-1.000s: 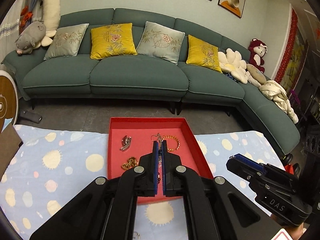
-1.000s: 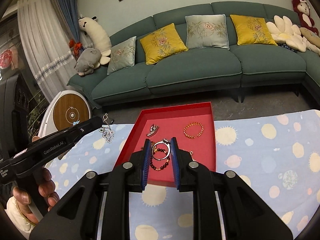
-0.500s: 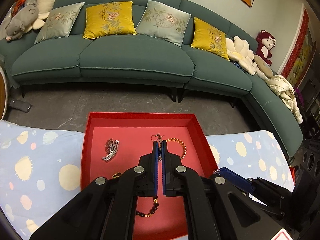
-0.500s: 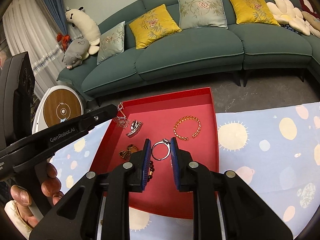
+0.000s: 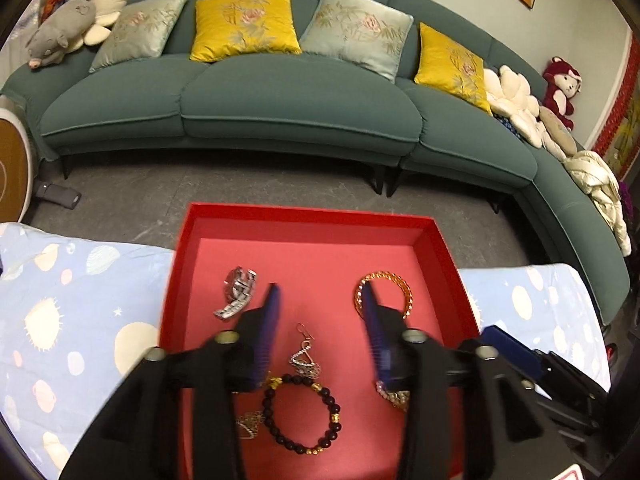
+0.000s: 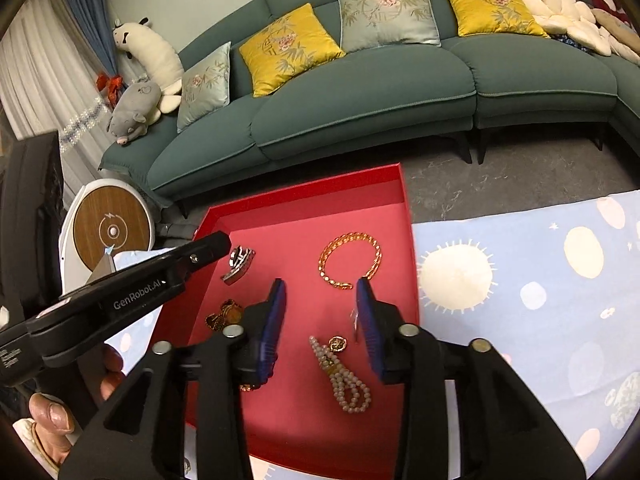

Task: Organize jewelry
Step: 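Carry the ring and earring into the red tray and open both tools, then withdraw both open tools from the tray toward the gold hoop earrings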

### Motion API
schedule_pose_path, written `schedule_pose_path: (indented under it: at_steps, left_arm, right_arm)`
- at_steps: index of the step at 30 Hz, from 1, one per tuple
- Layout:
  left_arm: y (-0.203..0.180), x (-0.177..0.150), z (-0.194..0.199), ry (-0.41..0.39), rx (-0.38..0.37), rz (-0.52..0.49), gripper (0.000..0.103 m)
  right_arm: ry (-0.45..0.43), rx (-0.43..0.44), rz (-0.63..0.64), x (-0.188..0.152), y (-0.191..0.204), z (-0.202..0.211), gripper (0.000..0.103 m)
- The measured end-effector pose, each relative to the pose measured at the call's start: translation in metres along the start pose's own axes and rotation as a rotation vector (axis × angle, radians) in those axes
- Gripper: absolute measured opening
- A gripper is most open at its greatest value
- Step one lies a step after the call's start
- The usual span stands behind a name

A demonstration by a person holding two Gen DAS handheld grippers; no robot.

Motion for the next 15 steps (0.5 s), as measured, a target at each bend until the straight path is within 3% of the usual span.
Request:
schedule_pose_path:
  at_steps: [8, 11, 15]
  left_arm:
    - [0.011, -0.006, 0.063, -0.068, -0.018, 0.002, 0.045]
    - [0.014, -0.019, 0.097, -0.086, 0.004, -0.026, 0.045]
    - [0.019, -0.047, 0.137, -0.084, -0.022, -0.011, 0.045]
  right_arm:
    - [-0.086, 0.019, 0.023, 0.004, 0.004, 0.065, 0.036]
    - [-0.115, 0.032, 0.032, -0.004, 0.008, 0.102, 0.036]
    - [-0.131, 0.029, 0.04, -0.027, 0.013, 0.148, 0.036]
Point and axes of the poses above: each gripper's, at about its wrist camera, not at the fingertips, and z roughly against the way its jaws point, y to its left, x to its top, the point moved 10 cm from there along -z, roughly the way its jaws point, and after that the axes turned 3 degrees about -z, right-handed, at the moved point
